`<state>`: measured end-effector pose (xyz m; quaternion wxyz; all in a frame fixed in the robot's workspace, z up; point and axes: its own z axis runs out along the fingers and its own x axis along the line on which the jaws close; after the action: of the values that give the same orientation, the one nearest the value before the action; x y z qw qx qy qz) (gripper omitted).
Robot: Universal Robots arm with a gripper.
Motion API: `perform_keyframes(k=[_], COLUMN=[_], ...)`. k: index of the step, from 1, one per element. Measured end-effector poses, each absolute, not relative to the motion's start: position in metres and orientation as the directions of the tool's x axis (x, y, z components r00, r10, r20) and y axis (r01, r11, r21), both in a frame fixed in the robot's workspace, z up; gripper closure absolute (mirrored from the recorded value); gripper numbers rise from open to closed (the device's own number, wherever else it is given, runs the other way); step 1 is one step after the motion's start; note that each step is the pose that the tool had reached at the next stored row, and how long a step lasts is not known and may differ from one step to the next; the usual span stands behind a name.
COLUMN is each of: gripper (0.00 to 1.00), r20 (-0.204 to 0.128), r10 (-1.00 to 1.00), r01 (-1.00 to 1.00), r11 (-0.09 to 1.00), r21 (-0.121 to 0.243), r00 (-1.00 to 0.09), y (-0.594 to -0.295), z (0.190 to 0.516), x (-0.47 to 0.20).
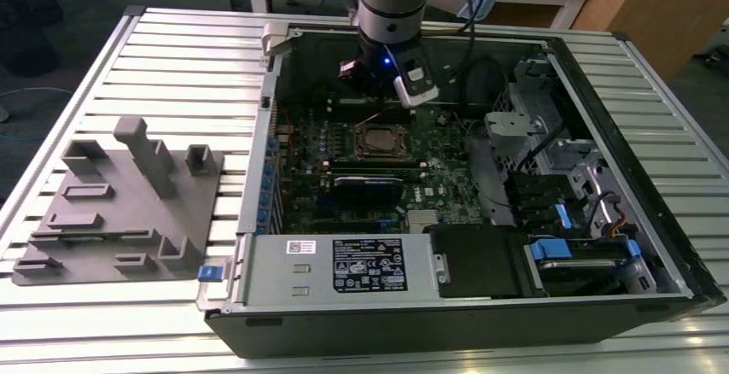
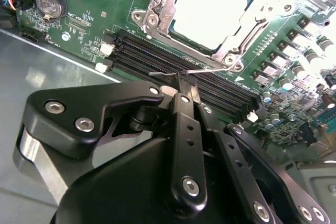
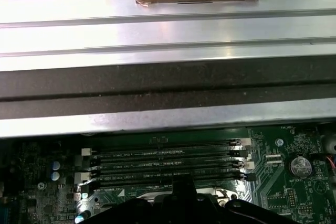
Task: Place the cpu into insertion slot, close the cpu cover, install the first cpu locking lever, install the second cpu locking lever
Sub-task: 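Install the first cpu locking lever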
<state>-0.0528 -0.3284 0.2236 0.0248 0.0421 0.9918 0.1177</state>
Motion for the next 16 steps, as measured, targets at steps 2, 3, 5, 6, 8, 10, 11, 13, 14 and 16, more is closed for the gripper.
perform_keyframes(k=[2, 3, 5, 6, 8, 10, 11, 13, 14, 16], gripper=[0.89, 0.89, 0.89, 0.89, 0.89, 0.89, 0.89, 0.89, 0.89, 0.89], r20=[-0.04, -0.04, -0.04, -0.04, -0.04, -0.04, -0.04, -0.041, -0.041, -0.041], r10=[0.09, 0.09, 0.09, 0.09, 0.09, 0.09, 0.09, 0.09, 0.09, 0.089], r01=[0.078, 0.079, 0.079, 0.079, 0.079, 0.079, 0.079, 0.079, 0.079, 0.079], r11=[0.97, 0.97, 0.97, 0.97, 0.97, 0.971, 0.972, 0.973, 0.974, 0.974], r21=[0.232, 0.23, 0.228, 0.228, 0.228, 0.226, 0.223, 0.218, 0.215, 0.21], r00=[-0.995, -0.995, -0.995, -0.995, -0.995, -0.995, -0.995, -0.995, -0.995, -0.995], y=[-0.3282, -0.3281, -0.3281, -0.3281, -0.3281, -0.328, -0.328, -0.328, -0.328, -0.3281], z=[0.2231, 0.223, 0.2228, 0.2228, 0.2228, 0.2224, 0.2219, 0.2208, 0.2203, 0.2193], x=[-0.053, -0.053, -0.053, -0.053, -0.053, -0.053, -0.053, -0.053, -0.053, -0.0527])
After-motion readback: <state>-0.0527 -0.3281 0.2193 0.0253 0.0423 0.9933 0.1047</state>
